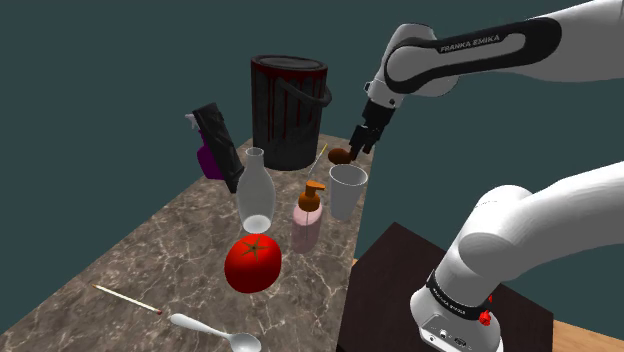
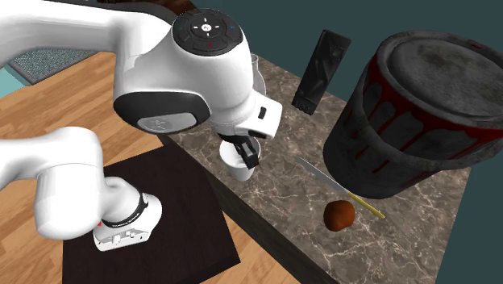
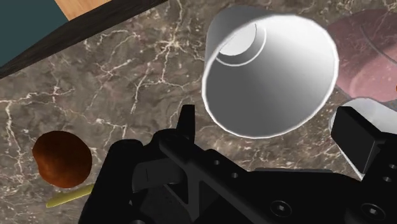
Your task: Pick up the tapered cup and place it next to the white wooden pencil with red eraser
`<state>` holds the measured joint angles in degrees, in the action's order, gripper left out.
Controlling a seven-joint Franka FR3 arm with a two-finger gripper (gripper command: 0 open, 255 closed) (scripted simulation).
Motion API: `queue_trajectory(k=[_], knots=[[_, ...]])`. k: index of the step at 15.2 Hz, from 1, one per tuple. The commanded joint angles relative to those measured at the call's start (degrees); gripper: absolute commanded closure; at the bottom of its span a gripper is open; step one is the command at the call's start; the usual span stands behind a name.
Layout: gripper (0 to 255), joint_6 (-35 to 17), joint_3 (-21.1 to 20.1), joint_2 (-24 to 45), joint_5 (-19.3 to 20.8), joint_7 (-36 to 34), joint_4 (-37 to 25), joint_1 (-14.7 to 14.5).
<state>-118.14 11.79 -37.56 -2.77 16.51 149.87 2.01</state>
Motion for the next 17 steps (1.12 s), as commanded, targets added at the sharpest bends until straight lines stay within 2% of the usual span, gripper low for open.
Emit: queue_trajectory(k=[1, 3, 10, 17], knots=[[0, -3.16, 2.68, 3.46, 0.13, 3.39, 0.42, 0.23], [0, -6.03, 4.98, 6.7, -0.16, 6.4, 0.8, 0.18], [0, -12.51, 5.4, 10.11, -1.31, 7.18, 3.89, -0.85], [0, -13.05, 5.44, 10.43, -1.43, 7.27, 4.12, -0.95]])
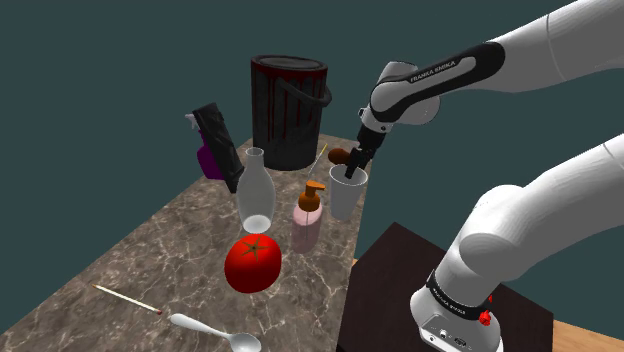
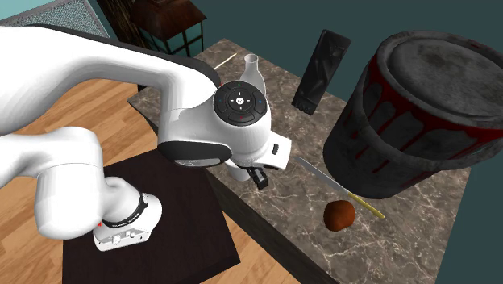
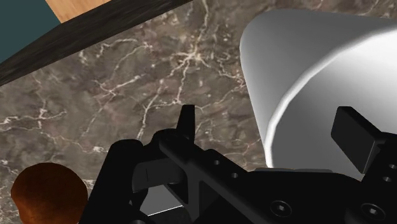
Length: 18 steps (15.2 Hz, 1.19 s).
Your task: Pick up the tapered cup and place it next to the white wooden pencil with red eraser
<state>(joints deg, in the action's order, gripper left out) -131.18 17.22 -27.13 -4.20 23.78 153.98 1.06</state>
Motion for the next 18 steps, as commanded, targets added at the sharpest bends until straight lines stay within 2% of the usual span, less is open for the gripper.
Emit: queue_trajectory(k=[1, 2, 3, 12, 18], knots=[[0, 0.0, 0.0, 0.0, 0.0, 0.0, 0.0, 0.0], [0, 0.0, 0.0, 0.0, 0.0, 0.0, 0.0, 0.0], [255, 0.0, 0.0, 0.0, 0.0, 0.0, 0.0, 0.0], [255, -0.01, 0.0, 0.0, 0.0, 0.0, 0.01, 0.0], [255, 5.42, -0.85, -2.71, 0.73, -1.35, -2.82, 0.49]])
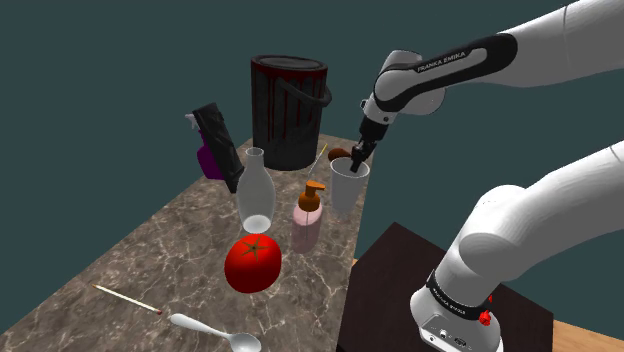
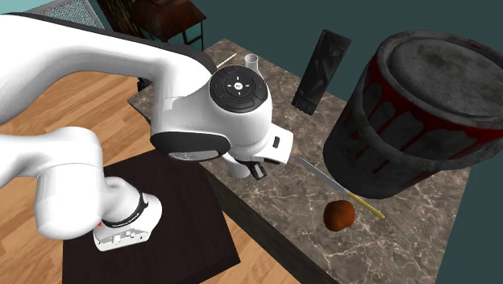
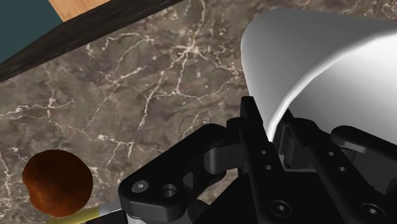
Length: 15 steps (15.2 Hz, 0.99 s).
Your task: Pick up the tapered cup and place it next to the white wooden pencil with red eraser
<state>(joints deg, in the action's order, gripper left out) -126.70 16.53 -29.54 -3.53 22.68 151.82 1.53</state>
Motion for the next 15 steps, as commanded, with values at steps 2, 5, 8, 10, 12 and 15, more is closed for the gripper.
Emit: queue_trajectory(k=[2, 5, 8, 10, 12, 15], knots=[[255, 2.69, -0.41, -1.04, 0.21, -0.64, -1.7, 0.12], [255, 5.28, -0.76, -2.02, 0.4, -1.18, -3.35, 0.24], [255, 7.81, -1.07, -2.84, 0.53, -1.68, -5.09, 0.31], [255, 9.47, -1.27, -3.31, 0.59, -1.99, -6.31, 0.33], [255, 11.1, -1.46, -3.7, 0.64, -2.29, -7.58, 0.34], [255, 13.51, -1.71, -4.18, 0.67, -2.7, -9.54, 0.34]])
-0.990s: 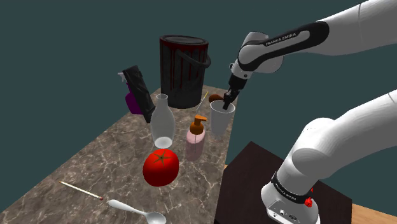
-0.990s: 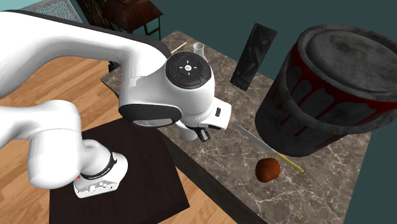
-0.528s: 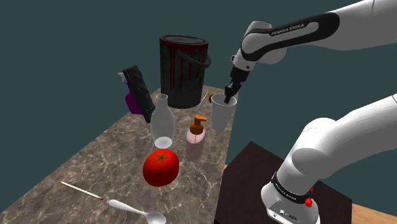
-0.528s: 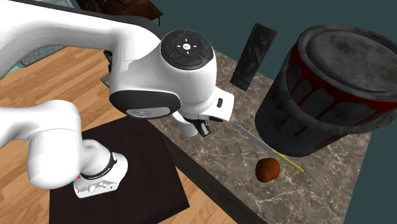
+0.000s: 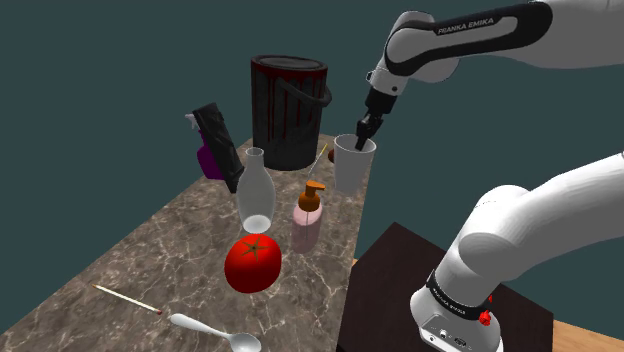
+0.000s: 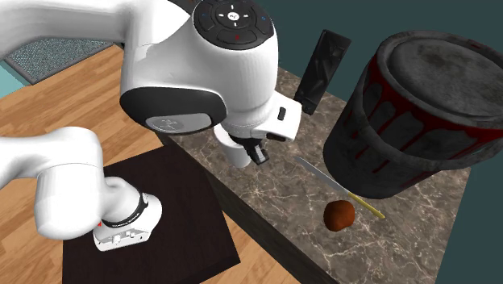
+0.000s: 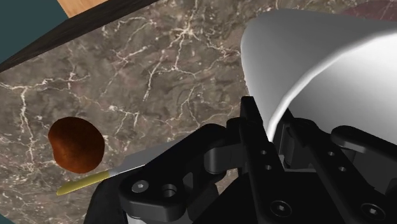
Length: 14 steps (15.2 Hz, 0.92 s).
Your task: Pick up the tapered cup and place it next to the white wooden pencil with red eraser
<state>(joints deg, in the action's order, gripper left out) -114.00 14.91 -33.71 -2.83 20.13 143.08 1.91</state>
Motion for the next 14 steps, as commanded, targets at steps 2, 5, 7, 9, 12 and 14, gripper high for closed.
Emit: queue_trajectory(k=[2, 5, 7, 9, 12, 14], knots=[[255, 2.4, -0.25, -0.25, -0.02, -0.41, -2.17, -0.06], [255, 4.74, -0.47, -0.5, -0.03, -0.79, -4.29, -0.11], [255, 6.27, -0.6, -0.6, -0.05, -1.03, -5.75, -0.15], [255, 7.8, -0.73, -0.64, -0.08, -1.26, -7.24, -0.21], [255, 10.06, -0.89, -0.61, -0.13, -1.58, -9.57, -0.3], [255, 11.55, -0.99, -0.52, -0.18, -1.79, -11.16, -0.36]])
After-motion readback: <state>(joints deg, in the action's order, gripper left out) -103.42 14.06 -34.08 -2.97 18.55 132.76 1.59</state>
